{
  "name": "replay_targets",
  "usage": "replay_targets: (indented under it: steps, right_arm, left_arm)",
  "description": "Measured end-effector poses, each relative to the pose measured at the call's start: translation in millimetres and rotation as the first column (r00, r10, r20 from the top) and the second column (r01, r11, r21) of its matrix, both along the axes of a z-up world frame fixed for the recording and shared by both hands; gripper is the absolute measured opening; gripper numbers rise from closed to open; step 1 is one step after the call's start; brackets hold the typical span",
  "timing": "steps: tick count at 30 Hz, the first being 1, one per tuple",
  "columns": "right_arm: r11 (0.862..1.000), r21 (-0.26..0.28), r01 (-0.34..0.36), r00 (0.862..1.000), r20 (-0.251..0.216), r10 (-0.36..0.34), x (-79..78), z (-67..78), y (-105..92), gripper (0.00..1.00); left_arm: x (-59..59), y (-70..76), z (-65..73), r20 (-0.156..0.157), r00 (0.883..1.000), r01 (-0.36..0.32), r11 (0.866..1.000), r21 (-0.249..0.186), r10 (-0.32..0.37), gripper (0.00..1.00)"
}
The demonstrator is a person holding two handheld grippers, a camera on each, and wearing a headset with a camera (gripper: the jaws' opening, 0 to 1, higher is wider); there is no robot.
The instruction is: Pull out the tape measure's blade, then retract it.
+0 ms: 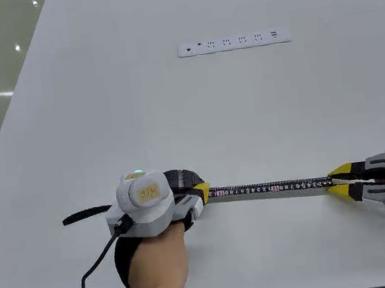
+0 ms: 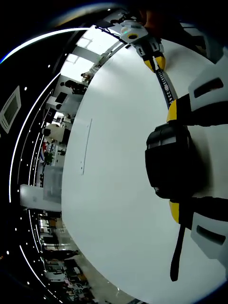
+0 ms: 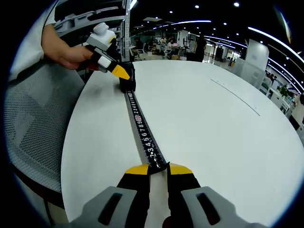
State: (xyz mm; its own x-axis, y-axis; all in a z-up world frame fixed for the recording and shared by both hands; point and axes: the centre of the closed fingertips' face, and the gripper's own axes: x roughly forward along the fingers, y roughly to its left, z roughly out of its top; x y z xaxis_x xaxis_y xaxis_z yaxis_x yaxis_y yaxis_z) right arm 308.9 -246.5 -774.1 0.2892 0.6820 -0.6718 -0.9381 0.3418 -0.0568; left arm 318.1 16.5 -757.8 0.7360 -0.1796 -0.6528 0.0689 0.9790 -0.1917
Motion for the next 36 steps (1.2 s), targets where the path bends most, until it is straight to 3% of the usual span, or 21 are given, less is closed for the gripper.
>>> replay_targets:
  steps: [10,36]
  right_arm:
    - [1.0,0.029,-0.012,1.0,0.007,0.012,0.1,9.4,16.3,0.09]
    - [0.996,0.084,-0.034,0.999,-0.004,0.035,4.8,12.2,47.8,0.09]
  left_arm:
    - [0.6,-0.1,0.0,-0.01,1.0,-0.005,1.0,-0.023,0.005,0.56]
    - [0.0,2.9,1.5,-0.015,1.0,-0.024,0.996,-0.086,0.023,0.56]
